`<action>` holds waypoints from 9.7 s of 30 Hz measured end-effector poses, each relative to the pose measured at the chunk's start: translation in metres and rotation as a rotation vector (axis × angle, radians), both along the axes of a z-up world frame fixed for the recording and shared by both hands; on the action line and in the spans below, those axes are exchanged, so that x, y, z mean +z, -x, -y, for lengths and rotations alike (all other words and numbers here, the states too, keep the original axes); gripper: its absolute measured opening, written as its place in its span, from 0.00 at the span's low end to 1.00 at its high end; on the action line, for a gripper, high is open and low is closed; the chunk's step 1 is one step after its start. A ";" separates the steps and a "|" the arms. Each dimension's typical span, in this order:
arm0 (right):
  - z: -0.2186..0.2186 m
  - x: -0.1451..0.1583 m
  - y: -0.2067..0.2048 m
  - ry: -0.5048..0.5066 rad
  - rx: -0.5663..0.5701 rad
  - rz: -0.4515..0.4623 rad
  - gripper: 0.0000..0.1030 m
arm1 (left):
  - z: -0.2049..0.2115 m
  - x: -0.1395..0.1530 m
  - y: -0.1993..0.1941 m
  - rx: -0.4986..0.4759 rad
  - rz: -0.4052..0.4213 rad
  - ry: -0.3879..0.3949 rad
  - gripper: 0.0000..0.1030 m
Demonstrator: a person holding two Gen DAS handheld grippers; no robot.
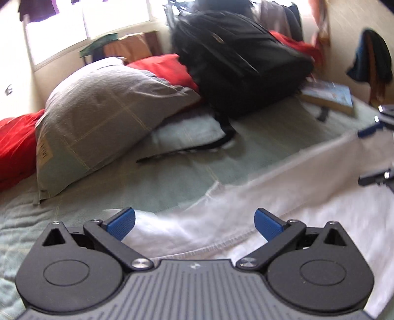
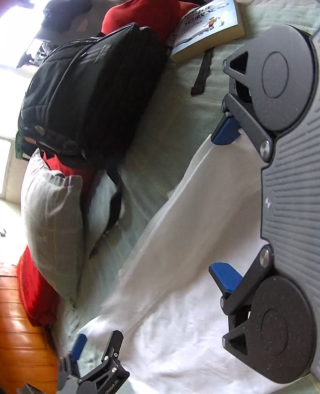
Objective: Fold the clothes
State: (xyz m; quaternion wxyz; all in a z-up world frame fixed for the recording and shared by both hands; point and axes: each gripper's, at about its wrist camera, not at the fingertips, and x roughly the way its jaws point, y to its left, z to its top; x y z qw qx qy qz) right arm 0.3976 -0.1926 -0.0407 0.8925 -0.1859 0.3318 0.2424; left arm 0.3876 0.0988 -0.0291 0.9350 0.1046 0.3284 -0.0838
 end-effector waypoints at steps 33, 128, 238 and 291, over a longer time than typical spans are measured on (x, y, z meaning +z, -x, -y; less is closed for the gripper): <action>0.099 -0.035 0.121 -0.460 -0.096 -0.278 1.00 | -0.021 -0.052 0.112 -0.098 -0.191 0.103 0.99; -0.027 -0.039 0.162 0.634 0.188 0.273 1.00 | 0.066 -0.076 0.160 -0.405 0.142 -1.045 0.99; 0.052 -0.016 0.335 -0.053 0.142 -0.125 0.68 | 0.026 -0.042 0.371 -0.136 -0.071 -0.312 0.54; 0.021 -0.026 0.133 -0.390 -0.117 -0.264 1.00 | -0.012 -0.037 0.219 0.117 -0.210 0.256 0.93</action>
